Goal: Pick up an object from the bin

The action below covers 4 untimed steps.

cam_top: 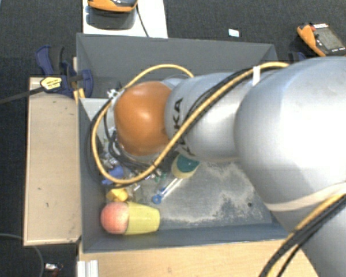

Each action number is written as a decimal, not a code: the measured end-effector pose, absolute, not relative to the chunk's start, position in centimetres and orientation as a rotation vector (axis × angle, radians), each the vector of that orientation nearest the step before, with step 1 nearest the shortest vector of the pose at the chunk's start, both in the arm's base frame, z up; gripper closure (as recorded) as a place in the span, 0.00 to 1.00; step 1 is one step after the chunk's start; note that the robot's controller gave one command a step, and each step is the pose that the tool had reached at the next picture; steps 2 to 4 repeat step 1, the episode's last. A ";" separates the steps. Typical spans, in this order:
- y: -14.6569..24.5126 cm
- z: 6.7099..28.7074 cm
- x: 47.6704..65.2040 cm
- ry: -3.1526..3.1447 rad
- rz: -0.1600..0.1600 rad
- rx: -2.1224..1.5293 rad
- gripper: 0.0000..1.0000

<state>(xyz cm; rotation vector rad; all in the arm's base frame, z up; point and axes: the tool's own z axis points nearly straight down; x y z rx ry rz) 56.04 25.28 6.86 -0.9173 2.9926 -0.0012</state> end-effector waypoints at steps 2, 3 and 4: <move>25.2 7.1 55.6 2.753 -0.006 -1.480 1.00; 25.2 7.1 55.6 2.753 -0.006 -1.480 1.00; 25.2 7.1 55.6 2.753 -0.006 -1.480 1.00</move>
Offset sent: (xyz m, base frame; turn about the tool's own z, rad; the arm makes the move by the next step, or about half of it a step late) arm 0.0000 0.0000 0.0000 0.0000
